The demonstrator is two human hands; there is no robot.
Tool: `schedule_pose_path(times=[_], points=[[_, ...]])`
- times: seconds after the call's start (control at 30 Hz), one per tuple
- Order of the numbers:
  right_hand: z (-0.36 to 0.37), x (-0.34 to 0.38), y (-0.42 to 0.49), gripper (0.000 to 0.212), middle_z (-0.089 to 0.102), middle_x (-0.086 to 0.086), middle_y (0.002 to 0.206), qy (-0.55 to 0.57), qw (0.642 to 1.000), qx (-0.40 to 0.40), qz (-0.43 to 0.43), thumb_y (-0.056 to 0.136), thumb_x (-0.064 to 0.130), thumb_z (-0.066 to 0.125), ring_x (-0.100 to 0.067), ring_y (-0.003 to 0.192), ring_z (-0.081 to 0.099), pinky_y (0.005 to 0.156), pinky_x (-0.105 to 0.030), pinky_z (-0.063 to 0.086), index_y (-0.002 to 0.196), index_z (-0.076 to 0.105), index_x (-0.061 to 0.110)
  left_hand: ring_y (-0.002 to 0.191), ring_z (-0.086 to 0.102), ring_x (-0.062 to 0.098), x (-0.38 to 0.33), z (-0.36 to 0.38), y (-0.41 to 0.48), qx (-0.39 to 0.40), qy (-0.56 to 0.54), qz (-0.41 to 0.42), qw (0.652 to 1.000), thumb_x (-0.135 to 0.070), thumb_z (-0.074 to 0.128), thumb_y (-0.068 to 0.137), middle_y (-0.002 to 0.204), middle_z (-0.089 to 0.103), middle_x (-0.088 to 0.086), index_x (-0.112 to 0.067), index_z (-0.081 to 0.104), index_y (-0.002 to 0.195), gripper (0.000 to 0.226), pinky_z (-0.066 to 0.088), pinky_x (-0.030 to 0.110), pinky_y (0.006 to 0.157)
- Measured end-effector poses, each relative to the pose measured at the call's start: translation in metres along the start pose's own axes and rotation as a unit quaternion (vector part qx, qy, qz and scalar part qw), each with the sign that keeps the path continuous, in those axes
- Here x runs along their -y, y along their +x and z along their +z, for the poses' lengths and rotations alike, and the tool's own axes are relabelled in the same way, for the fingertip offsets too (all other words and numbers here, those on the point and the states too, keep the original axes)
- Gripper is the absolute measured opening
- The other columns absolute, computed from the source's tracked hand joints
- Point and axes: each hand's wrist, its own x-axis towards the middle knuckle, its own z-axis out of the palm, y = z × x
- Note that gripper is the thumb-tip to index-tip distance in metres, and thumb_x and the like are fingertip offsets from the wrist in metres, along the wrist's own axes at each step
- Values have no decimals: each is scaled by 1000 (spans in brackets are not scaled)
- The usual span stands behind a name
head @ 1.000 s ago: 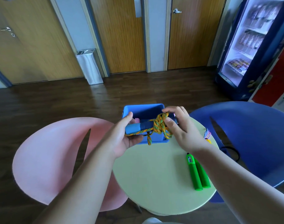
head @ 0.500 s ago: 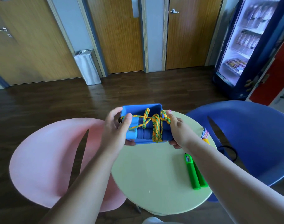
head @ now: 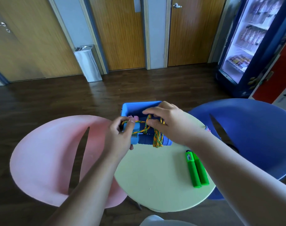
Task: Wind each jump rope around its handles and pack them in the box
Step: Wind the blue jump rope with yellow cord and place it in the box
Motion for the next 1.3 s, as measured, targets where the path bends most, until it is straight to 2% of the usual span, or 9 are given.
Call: schedule_pose_path(times=[0.1,0.2,0.33,0.47,0.77,0.87,1.03,1.2,1.3], points=[[5,2,0,29,58,8,97,-35,999,-10,10,90,54,54,-21,95,56,86,-47,46,106,71,38,38,48,16,-2,1,-2,-2,2,5,1000,-25,65,102,63,65,-14,-13,69,96,15,37,21,35],[8,-1,-3,20,57,12,91,-39,998,-40,-24,89,53,59,-18,88,53,83,-45,42,95,69,37,39,47,19,-2,-1,-1,-5,5,-2,1000,-34,63,102,60,65,-21,-15,67,94,22,37,22,36],[3,3,-8,34,56,11,82,-64,997,-8,-37,93,61,47,-12,78,50,73,-36,35,84,64,32,37,46,21,4,-2,4,-30,-7,-25,999,-37,66,99,61,59,-4,-15,69,88,25,36,25,36],[2,0,-15,38,46,6,56,40,999,10,-6,98,42,53,-14,51,41,50,-39,34,73,55,14,40,48,17,3,-2,6,-42,-41,-50,997,-31,67,99,55,59,-12,-10,66,86,25,34,23,35],[-23,-10,-38,34,44,3,53,123,990,12,66,101,23,64,-12,48,41,45,-20,32,74,59,3,42,50,17,-1,-1,12,-38,-100,-64,992,-37,68,96,56,61,-10,-16,71,82,25,34,23,40],[-30,-14,-45,30,45,1,52,158,984,-25,82,100,20,64,-10,47,41,45,-19,31,75,63,4,49,50,26,-3,-2,18,-40,-106,-32,993,-51,72,84,66,52,10,-21,73,80,30,40,30,44],[-19,-19,-54,22,56,-10,59,197,969,-98,110,97,22,71,-6,51,38,50,-26,33,77,67,13,49,44,30,-12,3,17,-16,-91,22,995,-48,70,89,80,45,32,-21,71,85,27,39,29,39],[4,-17,-59,23,56,4,85,180,947,-207,168,87,27,81,-10,68,51,61,-14,39,94,61,22,55,48,28,-7,16,11,-35,-92,1,995,-35,68,98,76,51,13,-26,69,81,19,39,26,36],[11,-23,-55,39,54,0,116,262,930,-170,192,91,40,74,-18,77,61,66,-28,50,122,50,32,51,51,25,-4,22,8,-35,-112,-24,993,-38,67,97,74,56,8,-29,67,77,22,37,27,38]])
